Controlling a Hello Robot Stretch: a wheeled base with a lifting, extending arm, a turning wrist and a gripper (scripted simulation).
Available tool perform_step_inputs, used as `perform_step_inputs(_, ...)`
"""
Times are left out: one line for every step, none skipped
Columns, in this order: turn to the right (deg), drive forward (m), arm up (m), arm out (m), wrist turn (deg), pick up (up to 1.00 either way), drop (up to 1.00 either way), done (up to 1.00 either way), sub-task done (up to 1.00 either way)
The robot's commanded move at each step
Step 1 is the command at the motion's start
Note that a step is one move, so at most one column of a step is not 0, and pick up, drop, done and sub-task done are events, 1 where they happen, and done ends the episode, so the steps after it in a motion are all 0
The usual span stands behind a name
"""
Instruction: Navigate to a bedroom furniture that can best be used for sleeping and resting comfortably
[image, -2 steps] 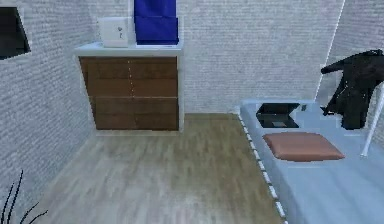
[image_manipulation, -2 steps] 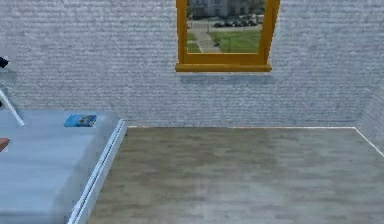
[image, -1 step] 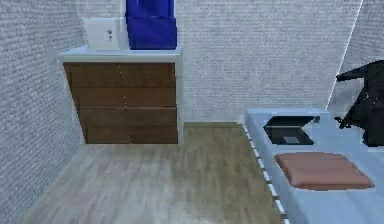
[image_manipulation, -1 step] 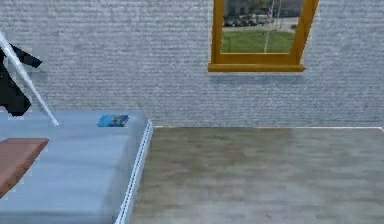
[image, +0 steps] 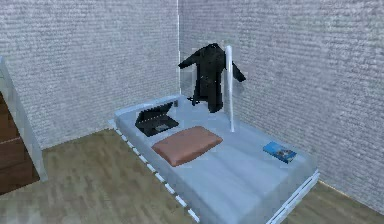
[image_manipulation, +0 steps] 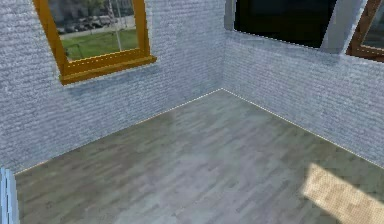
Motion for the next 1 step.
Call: perform_step_inputs(0.0,0.00,0.00,0.00,0.0,0.00,0.00,1.00,0.00)
